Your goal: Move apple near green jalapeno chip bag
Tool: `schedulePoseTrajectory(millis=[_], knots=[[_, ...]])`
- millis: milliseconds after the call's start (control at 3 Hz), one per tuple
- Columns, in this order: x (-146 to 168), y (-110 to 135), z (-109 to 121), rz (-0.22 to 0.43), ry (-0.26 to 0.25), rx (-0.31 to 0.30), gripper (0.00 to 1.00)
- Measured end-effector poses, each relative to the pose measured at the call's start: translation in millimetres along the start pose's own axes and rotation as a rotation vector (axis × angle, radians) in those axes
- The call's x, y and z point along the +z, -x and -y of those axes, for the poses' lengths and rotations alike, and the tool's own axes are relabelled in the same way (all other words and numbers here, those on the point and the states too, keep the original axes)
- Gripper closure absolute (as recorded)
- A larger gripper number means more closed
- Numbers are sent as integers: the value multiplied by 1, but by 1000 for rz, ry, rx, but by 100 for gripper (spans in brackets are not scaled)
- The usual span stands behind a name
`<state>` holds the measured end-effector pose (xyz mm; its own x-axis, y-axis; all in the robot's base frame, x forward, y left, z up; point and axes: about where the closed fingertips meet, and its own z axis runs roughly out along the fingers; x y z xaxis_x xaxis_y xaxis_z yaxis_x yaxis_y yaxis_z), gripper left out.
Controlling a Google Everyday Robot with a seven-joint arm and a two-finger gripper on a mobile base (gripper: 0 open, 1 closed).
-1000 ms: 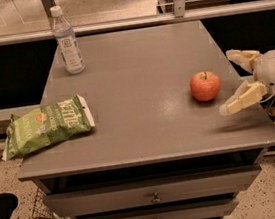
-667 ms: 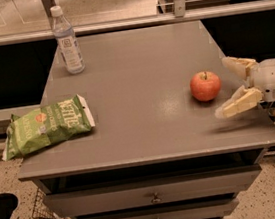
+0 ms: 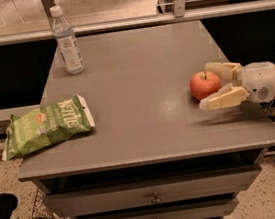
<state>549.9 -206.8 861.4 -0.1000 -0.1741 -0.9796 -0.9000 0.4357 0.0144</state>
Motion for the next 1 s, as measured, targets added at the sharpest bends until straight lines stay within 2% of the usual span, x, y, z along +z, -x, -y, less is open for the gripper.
schedulePoseTrajectory(millis=[1000], knots=[[6,1,-3,-3,11,-5,88]])
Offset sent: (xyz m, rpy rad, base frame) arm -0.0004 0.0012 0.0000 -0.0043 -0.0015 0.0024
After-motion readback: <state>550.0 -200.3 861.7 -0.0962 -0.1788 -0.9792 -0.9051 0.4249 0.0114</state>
